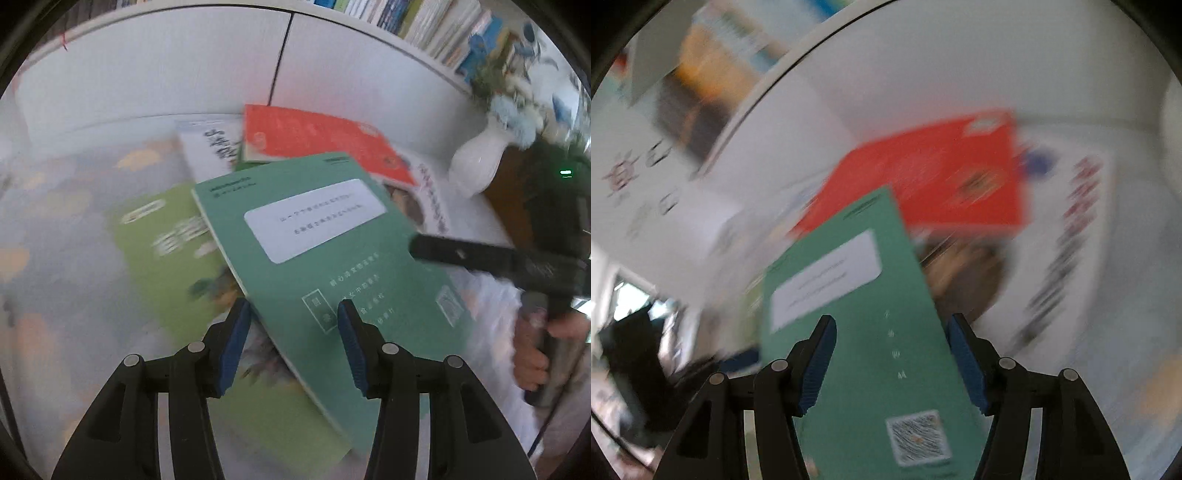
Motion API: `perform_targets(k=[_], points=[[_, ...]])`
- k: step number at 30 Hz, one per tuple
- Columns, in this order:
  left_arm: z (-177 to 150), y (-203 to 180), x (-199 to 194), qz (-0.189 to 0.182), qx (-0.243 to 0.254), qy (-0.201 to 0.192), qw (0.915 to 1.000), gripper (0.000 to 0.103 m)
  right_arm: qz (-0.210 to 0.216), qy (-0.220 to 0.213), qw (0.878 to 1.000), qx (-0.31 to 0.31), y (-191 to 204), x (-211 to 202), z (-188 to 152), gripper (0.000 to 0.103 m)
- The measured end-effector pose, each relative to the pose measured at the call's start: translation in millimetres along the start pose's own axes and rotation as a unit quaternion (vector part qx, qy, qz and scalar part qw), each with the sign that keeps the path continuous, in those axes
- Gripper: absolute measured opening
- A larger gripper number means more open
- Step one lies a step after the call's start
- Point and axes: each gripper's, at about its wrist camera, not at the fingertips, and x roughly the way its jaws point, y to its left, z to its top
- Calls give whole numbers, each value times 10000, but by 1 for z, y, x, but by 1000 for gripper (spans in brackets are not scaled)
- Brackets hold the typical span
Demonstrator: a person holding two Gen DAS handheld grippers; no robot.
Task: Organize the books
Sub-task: 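Carry the teal notebook upright toward the book stack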
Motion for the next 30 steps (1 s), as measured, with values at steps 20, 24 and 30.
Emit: perform_targets(k=[20, 24, 30], points=[[-142, 46, -96, -450, 448, 511, 9967, 47, 1610, 708, 9828, 559, 83, -28, -171, 64], [-140, 44, -94, -351, 519, 447, 9970, 47, 1642, 496, 9839, 501, 86, -17, -163, 63], [-147, 43, -95, -321, 553, 349, 9973, 49, 2001, 411, 9738, 1001, 72, -8, -171, 30]])
